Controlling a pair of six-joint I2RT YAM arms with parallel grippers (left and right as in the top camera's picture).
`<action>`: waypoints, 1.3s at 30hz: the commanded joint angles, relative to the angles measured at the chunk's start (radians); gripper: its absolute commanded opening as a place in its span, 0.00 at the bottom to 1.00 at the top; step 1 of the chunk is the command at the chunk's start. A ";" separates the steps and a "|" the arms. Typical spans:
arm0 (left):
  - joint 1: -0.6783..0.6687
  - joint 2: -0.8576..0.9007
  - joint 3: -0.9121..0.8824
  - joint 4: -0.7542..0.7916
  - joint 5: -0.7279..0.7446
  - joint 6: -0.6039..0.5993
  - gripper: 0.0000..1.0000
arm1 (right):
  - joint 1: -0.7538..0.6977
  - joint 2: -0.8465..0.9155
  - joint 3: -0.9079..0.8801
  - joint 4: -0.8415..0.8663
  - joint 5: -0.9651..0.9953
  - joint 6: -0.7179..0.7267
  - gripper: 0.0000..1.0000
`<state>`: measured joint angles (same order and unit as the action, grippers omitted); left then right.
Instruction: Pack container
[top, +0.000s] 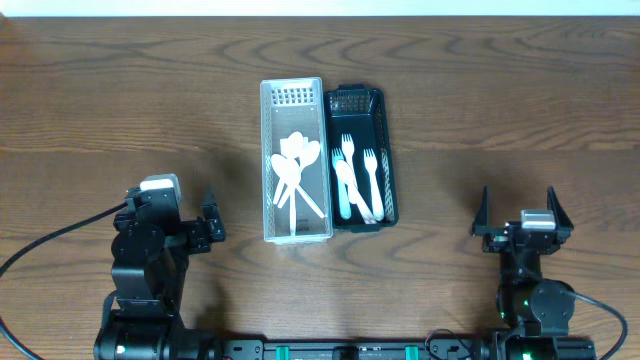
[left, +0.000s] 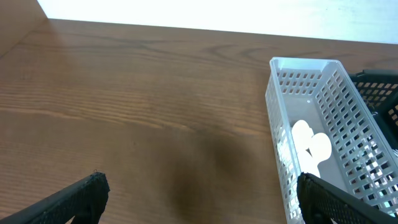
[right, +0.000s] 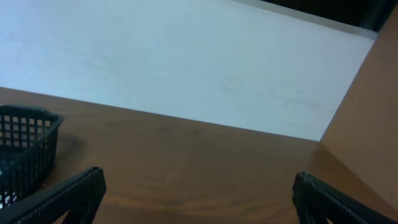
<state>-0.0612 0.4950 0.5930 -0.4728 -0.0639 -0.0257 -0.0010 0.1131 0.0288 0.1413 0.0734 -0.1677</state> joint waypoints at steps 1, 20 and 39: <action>-0.002 0.000 -0.007 -0.002 -0.015 -0.002 0.98 | -0.021 -0.069 -0.023 -0.084 -0.063 -0.014 0.99; -0.002 0.000 -0.007 -0.002 -0.016 -0.002 0.98 | -0.032 -0.099 -0.023 -0.211 -0.134 0.032 0.99; -0.002 0.000 -0.007 -0.002 -0.015 -0.002 0.98 | -0.032 -0.099 -0.023 -0.211 -0.134 0.032 0.99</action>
<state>-0.0612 0.4953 0.5930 -0.4725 -0.0639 -0.0257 -0.0238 0.0208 0.0074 -0.0669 -0.0460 -0.1539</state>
